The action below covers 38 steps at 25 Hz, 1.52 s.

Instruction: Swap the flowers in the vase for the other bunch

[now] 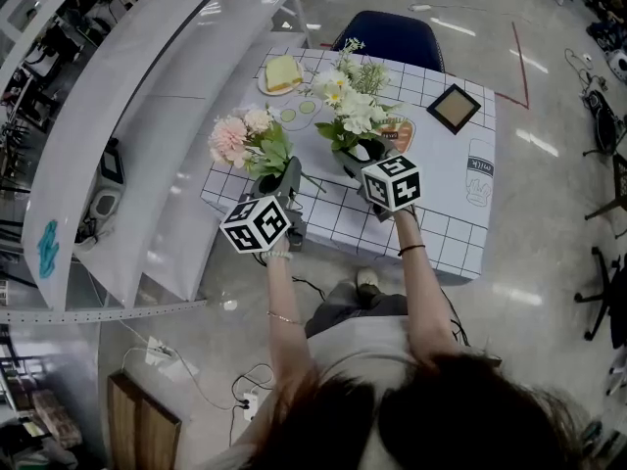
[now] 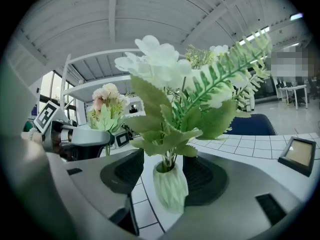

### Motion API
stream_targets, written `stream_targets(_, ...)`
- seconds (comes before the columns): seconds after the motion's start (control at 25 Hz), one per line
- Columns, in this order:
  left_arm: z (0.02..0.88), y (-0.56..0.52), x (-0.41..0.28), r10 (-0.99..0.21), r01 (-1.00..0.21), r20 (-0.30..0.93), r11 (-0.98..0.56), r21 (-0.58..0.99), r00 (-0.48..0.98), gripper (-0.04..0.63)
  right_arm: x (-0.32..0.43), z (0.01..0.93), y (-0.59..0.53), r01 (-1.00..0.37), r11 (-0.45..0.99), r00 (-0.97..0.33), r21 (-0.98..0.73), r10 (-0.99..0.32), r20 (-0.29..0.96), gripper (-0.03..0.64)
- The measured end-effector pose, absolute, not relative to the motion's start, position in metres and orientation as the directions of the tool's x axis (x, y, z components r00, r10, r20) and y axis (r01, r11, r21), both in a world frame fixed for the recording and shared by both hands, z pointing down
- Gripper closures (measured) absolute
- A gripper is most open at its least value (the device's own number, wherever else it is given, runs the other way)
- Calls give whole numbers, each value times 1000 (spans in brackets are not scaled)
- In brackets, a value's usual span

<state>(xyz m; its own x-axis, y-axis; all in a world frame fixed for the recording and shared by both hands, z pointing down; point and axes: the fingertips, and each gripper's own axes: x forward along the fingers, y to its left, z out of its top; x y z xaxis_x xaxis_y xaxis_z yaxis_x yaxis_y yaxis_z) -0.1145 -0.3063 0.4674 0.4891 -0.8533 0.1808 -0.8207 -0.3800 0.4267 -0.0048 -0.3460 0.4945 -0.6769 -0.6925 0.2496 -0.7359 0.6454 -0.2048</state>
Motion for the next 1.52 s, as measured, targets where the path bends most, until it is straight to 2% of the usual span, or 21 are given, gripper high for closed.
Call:
stream_targets(0.92,459,-299,-117,-816,-795,181,-443,414,549,518,15,478,-318,-764,604,-646,-227,-718,261,408)
stream_targets(1.12,455,-296,-119,-808,-788,178,-457,412,561,518,12,460,-307,-717,647,-697,-261,-680,230,450)
stream_targets(1.28,453,-293,-119,-801,-782,172,-471,409,573,518,8,446,-297,-687,680,-726,-258,-659,197,513)
stream_targets(1.52,446,-287,-119,-789,-768,153,-501,400,594,518,0,423,-285,-660,710,-749,-244,-644,152,546)
